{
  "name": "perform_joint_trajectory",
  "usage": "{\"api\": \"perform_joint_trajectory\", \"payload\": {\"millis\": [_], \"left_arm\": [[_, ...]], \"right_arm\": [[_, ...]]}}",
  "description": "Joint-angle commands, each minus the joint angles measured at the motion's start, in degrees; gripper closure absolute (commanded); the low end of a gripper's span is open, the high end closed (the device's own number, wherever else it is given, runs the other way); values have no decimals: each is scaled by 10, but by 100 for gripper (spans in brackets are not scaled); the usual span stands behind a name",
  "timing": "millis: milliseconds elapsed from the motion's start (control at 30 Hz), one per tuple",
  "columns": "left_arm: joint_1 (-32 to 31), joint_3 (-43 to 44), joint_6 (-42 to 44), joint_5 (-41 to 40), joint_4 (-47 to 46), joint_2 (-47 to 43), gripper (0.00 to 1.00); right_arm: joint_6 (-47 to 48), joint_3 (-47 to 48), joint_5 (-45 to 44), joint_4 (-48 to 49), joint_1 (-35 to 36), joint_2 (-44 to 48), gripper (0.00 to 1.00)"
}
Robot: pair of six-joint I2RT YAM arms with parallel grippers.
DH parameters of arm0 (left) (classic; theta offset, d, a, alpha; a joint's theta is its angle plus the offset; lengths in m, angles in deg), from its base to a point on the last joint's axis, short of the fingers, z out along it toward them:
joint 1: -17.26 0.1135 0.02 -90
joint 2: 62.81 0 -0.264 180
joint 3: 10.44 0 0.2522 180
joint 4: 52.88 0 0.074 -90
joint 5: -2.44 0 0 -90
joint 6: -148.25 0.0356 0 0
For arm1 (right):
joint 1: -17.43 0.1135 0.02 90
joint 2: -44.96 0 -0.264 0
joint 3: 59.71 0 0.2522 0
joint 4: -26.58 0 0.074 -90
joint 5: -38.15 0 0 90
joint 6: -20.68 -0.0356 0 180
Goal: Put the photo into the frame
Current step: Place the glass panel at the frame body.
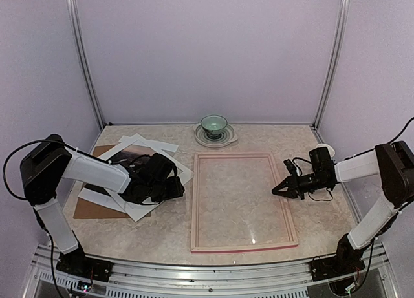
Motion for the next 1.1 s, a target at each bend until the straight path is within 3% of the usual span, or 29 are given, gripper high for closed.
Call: {"api": "perform_joint_trajectory", "payload": {"millis": [0, 733, 1067], "left_arm": [[-5, -4, -1, 7, 31, 6, 42], [-5, -4, -1, 7, 31, 5, 42], [-5, -6, -1, 8, 29, 7, 42]], "right_arm": [[-12, 14, 19, -6, -11, 1, 100], [-70, 33, 43, 23, -11, 29, 100], [-49, 47, 39, -17, -11, 34, 100]]}}
